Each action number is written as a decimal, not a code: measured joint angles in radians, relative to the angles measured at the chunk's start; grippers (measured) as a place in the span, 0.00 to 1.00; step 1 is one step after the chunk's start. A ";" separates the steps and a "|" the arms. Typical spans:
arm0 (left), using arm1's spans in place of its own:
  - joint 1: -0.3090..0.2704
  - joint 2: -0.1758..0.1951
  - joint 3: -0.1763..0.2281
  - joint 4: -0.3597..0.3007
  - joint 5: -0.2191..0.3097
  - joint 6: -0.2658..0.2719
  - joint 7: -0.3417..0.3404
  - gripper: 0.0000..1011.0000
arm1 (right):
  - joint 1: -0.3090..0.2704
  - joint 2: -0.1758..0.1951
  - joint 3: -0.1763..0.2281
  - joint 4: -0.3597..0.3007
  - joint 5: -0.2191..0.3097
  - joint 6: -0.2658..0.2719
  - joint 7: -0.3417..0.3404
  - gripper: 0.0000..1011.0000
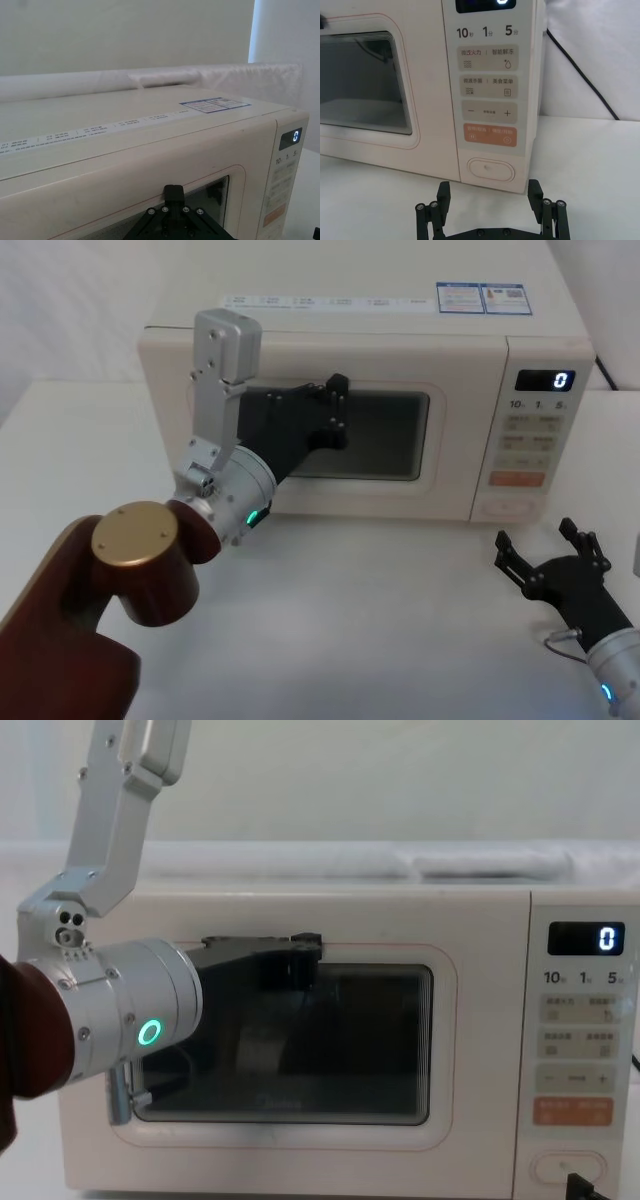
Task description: Press the button to open the microwave door with one hand; close the microwave door with the other hand.
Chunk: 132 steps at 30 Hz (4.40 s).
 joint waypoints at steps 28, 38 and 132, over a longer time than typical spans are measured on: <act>0.209 0.056 -0.068 -0.157 -0.006 -0.060 0.018 0.00 | 0.000 0.000 0.000 0.000 0.000 0.000 0.000 0.99; 0.331 0.083 -0.133 -0.215 -0.010 -0.087 0.034 0.00 | 0.000 0.000 0.000 0.000 0.000 0.000 0.000 0.99; 0.463 0.056 -0.237 -0.166 0.047 -0.146 0.074 0.99 | 0.000 0.000 0.000 0.000 0.000 0.000 0.000 0.99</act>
